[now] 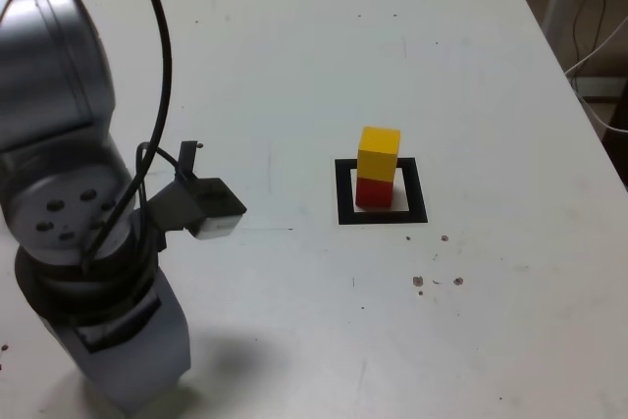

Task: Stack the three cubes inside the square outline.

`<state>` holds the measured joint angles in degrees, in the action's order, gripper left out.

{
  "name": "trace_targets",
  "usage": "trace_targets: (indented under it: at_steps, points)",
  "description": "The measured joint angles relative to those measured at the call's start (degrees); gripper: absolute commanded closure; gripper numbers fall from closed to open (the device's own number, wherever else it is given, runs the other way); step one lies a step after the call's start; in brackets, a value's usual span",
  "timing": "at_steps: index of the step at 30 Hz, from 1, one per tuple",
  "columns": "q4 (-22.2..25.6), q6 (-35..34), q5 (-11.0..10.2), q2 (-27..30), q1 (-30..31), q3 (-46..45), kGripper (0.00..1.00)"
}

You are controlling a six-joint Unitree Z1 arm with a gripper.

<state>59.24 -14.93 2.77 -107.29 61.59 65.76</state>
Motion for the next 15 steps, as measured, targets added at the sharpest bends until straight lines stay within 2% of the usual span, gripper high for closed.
trace_targets:
  at_steps: [2,4,9,15]
  points:
    - [0.36,-0.32,0.06,0.61,-0.16,-0.24,0.70]
    - [0.75,-0.53,0.01,1.66,-0.35,-0.54,0.72]
    - [1.38,-0.34,-0.28,3.19,-0.65,-1.02,0.72]
    - [-0.18,-0.26,-0.40,3.32,-0.70,-1.71,0.72]
